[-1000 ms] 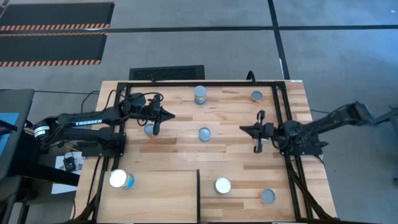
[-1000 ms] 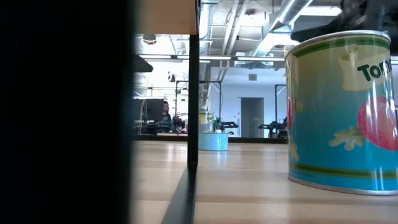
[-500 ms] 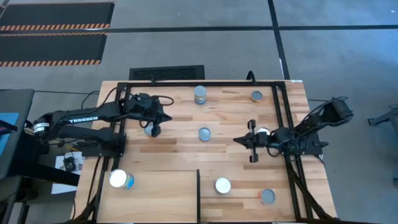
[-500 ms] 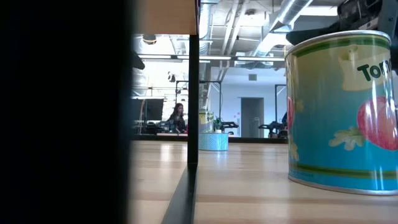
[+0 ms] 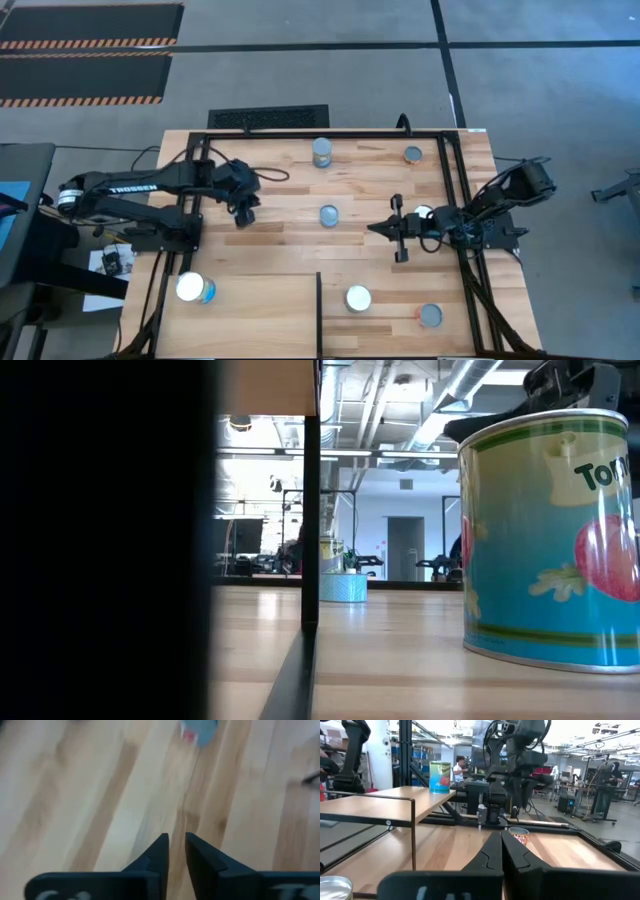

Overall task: Pick and place cans onto a shelf
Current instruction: Put the canned black beans on the shelf

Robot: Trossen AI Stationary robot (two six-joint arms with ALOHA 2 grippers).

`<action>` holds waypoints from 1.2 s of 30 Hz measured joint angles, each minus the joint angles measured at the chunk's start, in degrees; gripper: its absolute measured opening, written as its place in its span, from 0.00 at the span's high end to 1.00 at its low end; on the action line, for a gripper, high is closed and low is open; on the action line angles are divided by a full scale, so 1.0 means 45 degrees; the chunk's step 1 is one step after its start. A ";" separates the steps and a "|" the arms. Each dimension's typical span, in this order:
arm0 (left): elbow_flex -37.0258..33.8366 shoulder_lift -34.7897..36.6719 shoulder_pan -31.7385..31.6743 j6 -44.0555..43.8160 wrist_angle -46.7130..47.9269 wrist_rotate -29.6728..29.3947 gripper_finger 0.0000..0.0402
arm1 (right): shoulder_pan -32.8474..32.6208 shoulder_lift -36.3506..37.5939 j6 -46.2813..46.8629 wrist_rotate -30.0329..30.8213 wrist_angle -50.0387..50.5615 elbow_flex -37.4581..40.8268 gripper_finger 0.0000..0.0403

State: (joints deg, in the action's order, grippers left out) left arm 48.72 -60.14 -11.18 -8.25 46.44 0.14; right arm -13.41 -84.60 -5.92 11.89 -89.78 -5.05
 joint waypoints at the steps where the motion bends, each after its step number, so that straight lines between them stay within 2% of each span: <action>1: 0.0066 -0.0254 0.0154 -0.0091 0.0266 -0.0170 0.85 | 0.0000 -0.0039 0.0028 0.0003 0.0022 -0.0015 0.99; 8: 0.0741 -0.2609 0.1190 -0.0715 0.1910 -0.1046 0.73 | 0.0000 -0.0034 0.0016 0.0008 0.0035 -0.0052 0.99; 13: 0.1222 -0.4087 0.1763 -0.1696 0.3278 -0.2232 0.66 | 0.0000 -0.0034 0.0007 0.0037 0.0044 -0.0052 0.99; 17: 0.1225 -0.4931 0.1894 -0.2258 0.3447 -0.2544 0.62 | 0.0000 -0.0034 -0.0025 0.0037 0.0092 -0.0052 0.99; 24: 0.1081 -0.5907 0.1731 -0.1986 0.2970 -0.3333 0.61 | 0.0000 -0.0034 -0.0028 0.0037 0.0102 -0.0052 0.99; 29: 0.0508 -0.6147 0.1243 -0.1604 0.2244 -0.3162 0.68 | 0.0002 -0.0034 -0.0028 0.0042 0.0112 -0.0052 0.99; 36: 0.0935 -0.5948 0.1156 -0.0080 0.2608 -0.2994 0.95 | 0.0039 -0.0034 -0.0028 0.0042 0.0145 -0.0085 0.99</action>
State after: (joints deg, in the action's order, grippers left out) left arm 52.93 -86.91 -5.98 -8.61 58.18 -13.34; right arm -13.24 -84.75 -6.04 12.08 -89.12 -5.43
